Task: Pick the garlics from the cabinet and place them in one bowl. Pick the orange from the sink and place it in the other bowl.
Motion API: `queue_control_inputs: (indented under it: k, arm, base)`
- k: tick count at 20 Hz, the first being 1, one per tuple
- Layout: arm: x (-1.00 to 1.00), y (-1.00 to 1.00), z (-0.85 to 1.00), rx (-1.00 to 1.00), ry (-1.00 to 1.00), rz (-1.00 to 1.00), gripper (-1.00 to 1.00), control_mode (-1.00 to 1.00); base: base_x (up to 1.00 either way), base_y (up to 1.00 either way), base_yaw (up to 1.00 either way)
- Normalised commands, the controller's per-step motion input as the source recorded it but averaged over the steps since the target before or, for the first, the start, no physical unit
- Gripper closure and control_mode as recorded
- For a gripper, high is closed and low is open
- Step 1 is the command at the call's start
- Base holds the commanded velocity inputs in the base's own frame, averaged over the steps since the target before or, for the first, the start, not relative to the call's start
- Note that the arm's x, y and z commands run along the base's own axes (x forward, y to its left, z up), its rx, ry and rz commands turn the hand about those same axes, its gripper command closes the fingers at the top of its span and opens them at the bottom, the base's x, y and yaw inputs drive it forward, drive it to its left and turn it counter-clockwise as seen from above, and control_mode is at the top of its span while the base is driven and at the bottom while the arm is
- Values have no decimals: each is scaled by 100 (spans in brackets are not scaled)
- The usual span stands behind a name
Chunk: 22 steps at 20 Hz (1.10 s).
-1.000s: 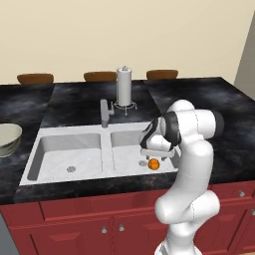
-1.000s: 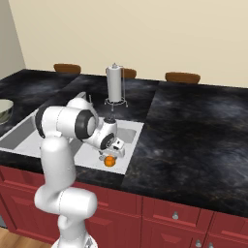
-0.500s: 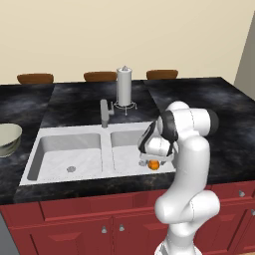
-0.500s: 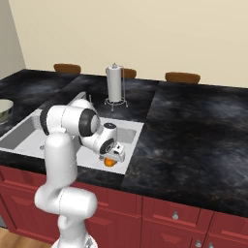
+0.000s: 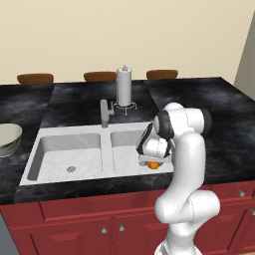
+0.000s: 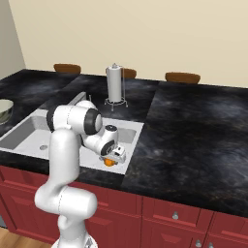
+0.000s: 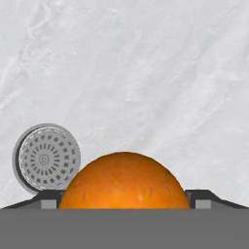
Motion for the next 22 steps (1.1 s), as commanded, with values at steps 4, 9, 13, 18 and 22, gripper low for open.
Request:
queue_control_inputs:
  k: [4,9,13,18,22]
  arm:
    - [14,0,-32,0,2,0,100,-100]
    - [-29,3,45,0,-4,0,100,-100]
    - [-42,6,79,0,-4,0,100,-100]
    - [-35,10,92,0,0,0,100,-100]
    - [-23,1,93,0,0,0,100,-100]
  base:
    - [0,0,0]
    - [0,0,0]
    - [0,0,0]
    - [0,0,0]
    - [0,0,0]
